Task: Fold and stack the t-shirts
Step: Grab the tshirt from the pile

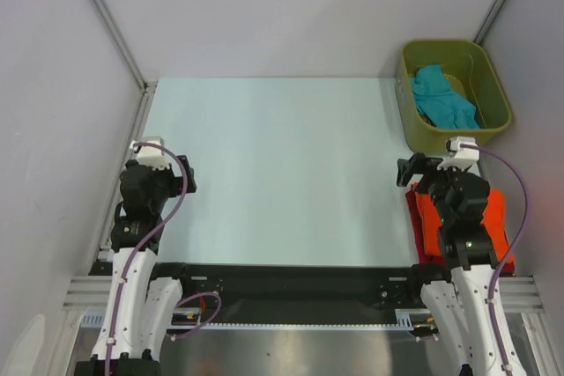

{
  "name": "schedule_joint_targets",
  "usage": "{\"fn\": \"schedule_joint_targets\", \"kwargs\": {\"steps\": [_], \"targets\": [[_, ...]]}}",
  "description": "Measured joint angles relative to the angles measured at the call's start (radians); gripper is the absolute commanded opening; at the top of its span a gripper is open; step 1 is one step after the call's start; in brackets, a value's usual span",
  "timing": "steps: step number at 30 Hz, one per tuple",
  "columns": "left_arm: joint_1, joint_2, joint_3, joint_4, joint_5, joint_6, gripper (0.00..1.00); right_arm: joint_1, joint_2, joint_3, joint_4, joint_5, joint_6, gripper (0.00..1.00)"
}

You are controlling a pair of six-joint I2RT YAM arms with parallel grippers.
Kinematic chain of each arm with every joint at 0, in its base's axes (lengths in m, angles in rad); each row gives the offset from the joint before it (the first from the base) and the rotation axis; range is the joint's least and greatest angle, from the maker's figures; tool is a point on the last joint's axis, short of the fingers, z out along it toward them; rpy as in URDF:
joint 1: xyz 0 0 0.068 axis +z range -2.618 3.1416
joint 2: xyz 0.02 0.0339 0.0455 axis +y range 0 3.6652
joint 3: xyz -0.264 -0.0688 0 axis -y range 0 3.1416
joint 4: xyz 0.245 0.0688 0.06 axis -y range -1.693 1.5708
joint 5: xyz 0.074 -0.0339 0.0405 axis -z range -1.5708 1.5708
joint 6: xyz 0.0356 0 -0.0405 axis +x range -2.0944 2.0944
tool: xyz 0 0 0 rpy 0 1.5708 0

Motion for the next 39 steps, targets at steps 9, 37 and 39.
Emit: {"fn": "schedule_joint_targets", "kwargs": {"steps": [9, 37, 39], "targets": [[0.000, 0.089, 0.071, -0.018, 0.238, 0.050, 1.00, -0.039, 0.543, 0.576, -0.015, 0.030, -0.025, 0.98], [0.004, 0.306, 0.135, 0.027, 0.518, 0.176, 1.00, -0.271, 2.153, 1.864, -0.328, 0.248, 0.047, 0.73], [0.005, 0.308, 0.135, 0.038, 0.509, 0.186, 1.00, -0.264, 2.158, 1.891, -0.344, 0.250, 0.028, 0.67]]}}
